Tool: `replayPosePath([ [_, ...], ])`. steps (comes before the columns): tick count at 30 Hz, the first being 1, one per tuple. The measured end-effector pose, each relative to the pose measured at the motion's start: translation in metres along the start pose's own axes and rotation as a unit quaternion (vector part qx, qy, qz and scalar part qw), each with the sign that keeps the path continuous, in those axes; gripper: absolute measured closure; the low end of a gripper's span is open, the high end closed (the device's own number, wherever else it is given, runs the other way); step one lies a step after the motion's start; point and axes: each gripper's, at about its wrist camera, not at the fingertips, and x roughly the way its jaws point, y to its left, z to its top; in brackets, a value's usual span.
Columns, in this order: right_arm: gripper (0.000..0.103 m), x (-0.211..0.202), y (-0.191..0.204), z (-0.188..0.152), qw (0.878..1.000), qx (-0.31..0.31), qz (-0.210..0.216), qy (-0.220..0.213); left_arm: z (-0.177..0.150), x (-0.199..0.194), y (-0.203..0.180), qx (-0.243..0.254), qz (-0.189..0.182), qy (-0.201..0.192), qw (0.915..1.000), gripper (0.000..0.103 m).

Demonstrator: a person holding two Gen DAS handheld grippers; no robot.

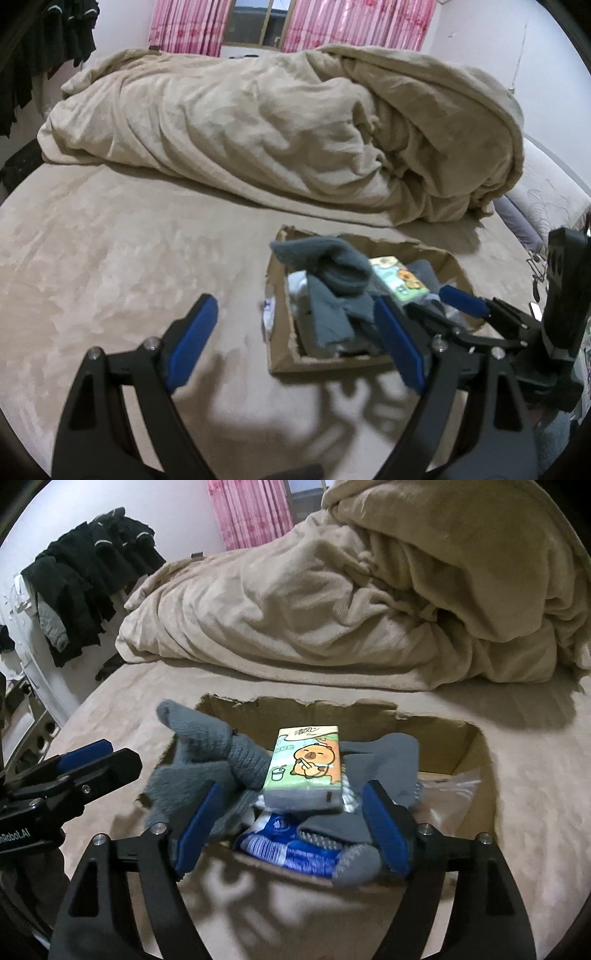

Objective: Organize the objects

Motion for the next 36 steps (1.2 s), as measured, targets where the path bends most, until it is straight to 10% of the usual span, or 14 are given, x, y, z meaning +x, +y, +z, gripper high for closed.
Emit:
replayPosePath([
  [36,0.022,-0.124,0.0,-0.07,0.999,0.011,-0.012,-0.035,-0.079,-0.088,-0.048,0.034,0.029,0.011,0.9989,0.015],
])
